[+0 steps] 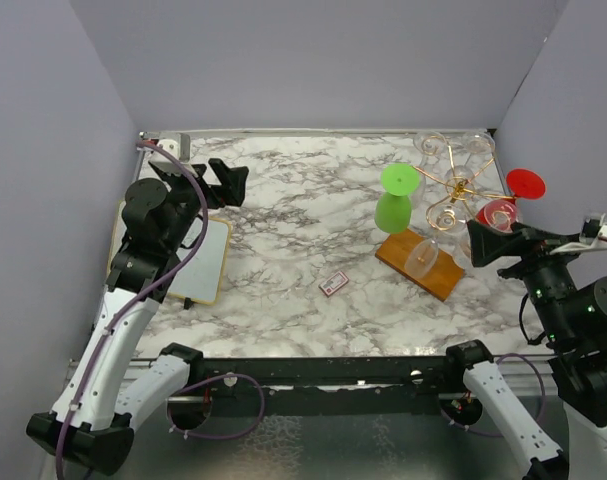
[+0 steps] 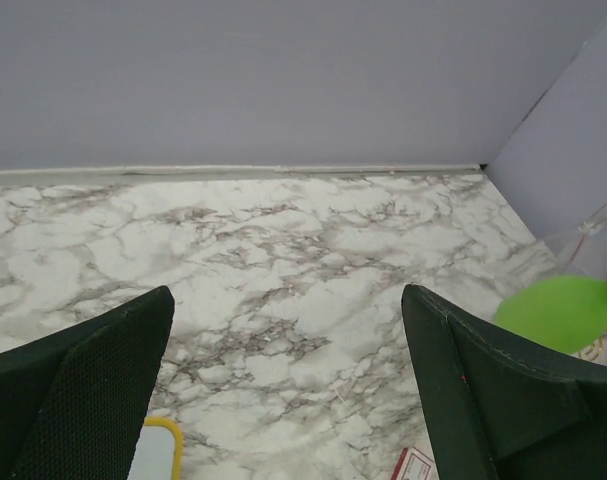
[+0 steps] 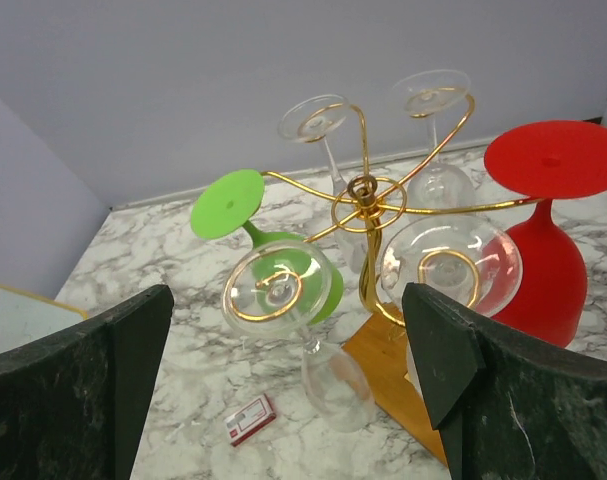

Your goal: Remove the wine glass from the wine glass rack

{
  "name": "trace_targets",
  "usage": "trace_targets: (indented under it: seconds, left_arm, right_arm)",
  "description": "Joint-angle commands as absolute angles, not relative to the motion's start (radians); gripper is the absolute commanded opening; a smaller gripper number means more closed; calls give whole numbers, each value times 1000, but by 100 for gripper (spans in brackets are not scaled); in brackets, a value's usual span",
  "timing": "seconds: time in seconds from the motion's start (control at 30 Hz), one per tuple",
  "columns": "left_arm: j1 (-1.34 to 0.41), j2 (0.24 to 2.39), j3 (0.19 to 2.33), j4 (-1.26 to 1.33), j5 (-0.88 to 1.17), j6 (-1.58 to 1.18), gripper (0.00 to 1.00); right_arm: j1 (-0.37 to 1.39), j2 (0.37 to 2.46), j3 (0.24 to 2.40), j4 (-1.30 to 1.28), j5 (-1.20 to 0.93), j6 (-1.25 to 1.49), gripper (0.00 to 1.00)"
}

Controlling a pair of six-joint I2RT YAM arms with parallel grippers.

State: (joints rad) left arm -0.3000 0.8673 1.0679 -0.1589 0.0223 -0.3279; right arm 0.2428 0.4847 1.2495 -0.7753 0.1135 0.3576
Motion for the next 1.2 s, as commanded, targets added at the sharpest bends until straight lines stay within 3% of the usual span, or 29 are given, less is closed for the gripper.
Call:
trace_targets:
  seconds: [0.0, 0.37, 0.63, 0.97, 1.17]
  left_arm:
    - [-294, 891, 1054, -149, 159, -394, 99]
    - [-329, 979, 988, -83, 461, -589, 99]
    - [-468, 1080, 911, 263, 598, -943, 99]
    - [-676, 1316, 1057, 347, 413, -1232, 99]
    - [-702, 1368, 1087, 364, 282, -1327, 89]
  right_arm:
    - [252, 401, 1187, -728, 64, 345, 99]
    - [256, 466, 1223, -764, 82, 345, 99]
    - [257, 496, 1222, -690, 11, 237, 100]
    - [258, 452, 1207, -627, -21, 244, 99]
    - [258, 414, 1197, -618, -7, 233, 99]
